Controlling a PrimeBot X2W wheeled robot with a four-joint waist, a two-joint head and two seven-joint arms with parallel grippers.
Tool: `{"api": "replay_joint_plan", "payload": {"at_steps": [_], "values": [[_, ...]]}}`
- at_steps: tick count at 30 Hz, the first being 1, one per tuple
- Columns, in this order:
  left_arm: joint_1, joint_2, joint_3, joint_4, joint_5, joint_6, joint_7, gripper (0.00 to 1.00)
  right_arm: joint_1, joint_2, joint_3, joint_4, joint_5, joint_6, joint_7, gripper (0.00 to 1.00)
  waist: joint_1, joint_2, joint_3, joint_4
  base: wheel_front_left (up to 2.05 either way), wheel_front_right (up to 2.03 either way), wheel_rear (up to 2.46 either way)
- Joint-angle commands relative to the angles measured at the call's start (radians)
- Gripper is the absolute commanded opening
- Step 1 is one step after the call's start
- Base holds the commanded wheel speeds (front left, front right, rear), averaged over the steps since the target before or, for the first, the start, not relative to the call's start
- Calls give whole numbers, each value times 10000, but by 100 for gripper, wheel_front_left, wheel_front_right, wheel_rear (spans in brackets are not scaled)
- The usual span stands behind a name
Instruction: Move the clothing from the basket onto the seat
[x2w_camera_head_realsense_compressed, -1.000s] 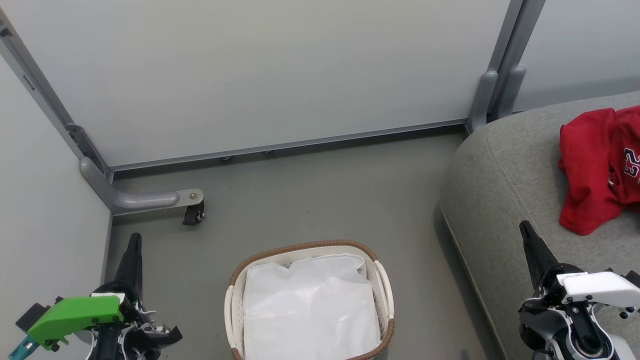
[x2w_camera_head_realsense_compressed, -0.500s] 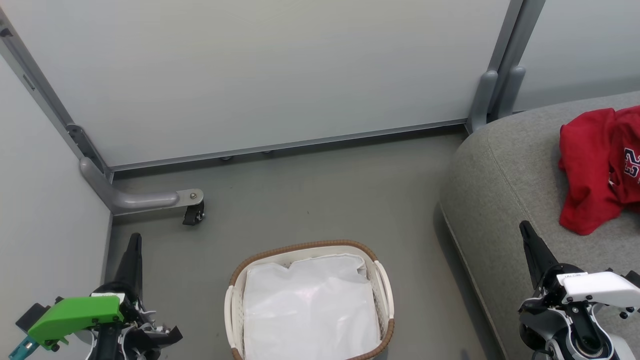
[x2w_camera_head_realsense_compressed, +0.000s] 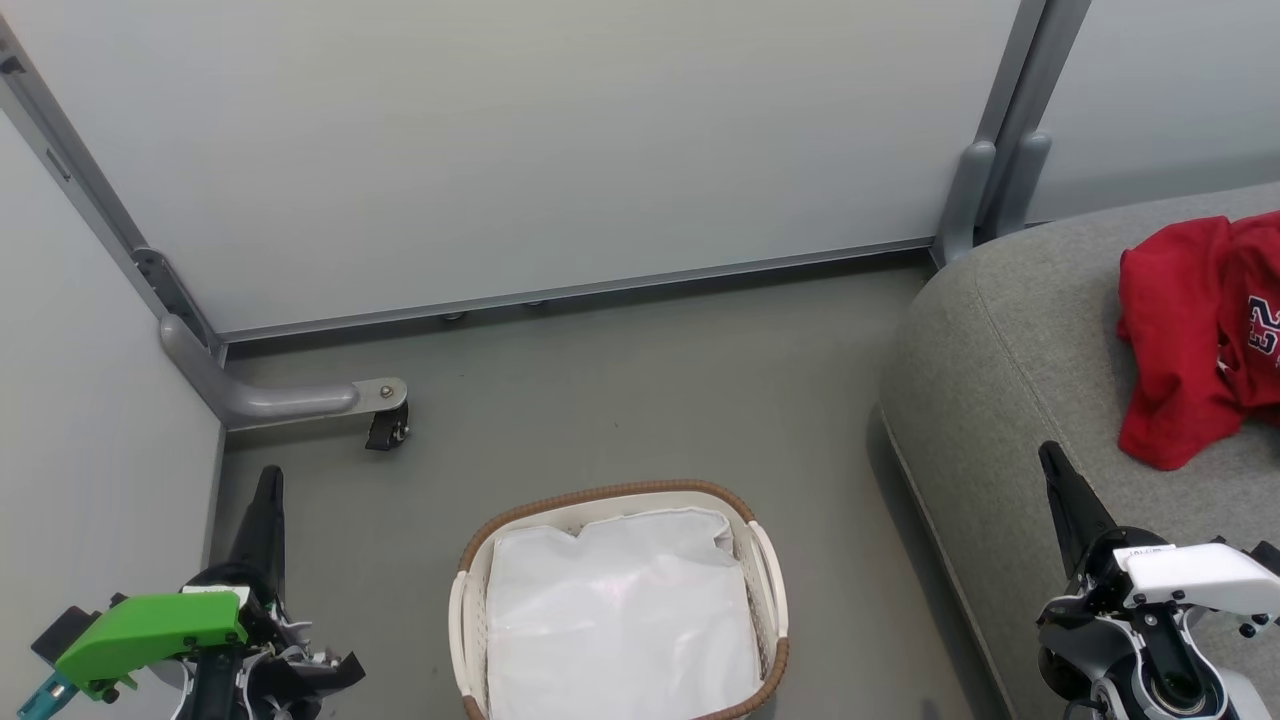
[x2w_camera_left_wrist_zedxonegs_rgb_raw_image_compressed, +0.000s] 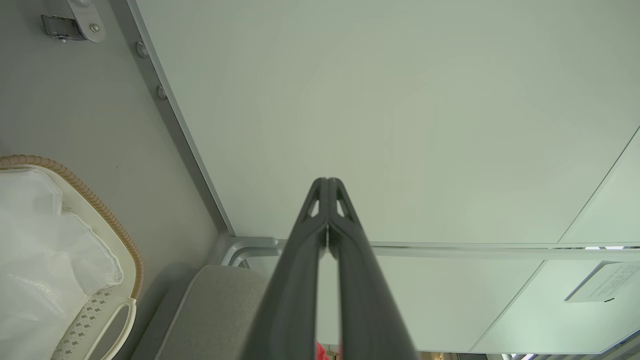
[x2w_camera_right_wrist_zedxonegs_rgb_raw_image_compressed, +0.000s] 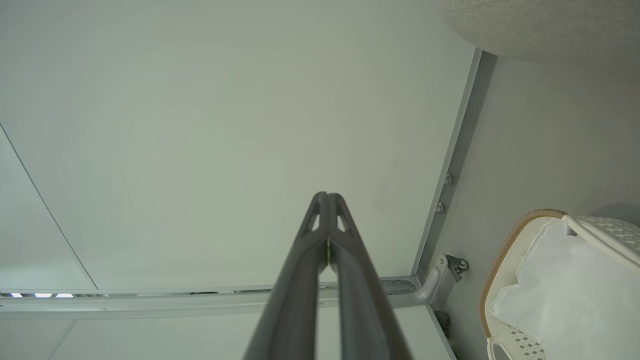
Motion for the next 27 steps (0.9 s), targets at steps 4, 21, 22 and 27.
{"api": "replay_joint_plan", "payload": {"at_steps": [4, 21, 22, 27], "values": [[-97, 62, 24, -18, -31, -64, 44, 0, 103, -59, -19, -36, 30, 0, 11, 0, 0, 0, 0, 0, 0, 0, 0], [-97, 62, 23, -17, -32, -64, 43, 0, 104, -59, -18, -35, 31, 0, 11, 0, 0, 0, 0, 0, 0, 0, 0], [-97, 62, 23, -17, -32, -64, 43, 0, 104, -59, -18, -35, 32, 0, 11, 0, 0, 0, 0, 0, 0, 0, 0], [-97, 62, 23, -17, -32, -64, 43, 0, 104, -59, -18, -35, 31, 0, 10, 0, 0, 0, 0, 0, 0, 0, 0]]}}
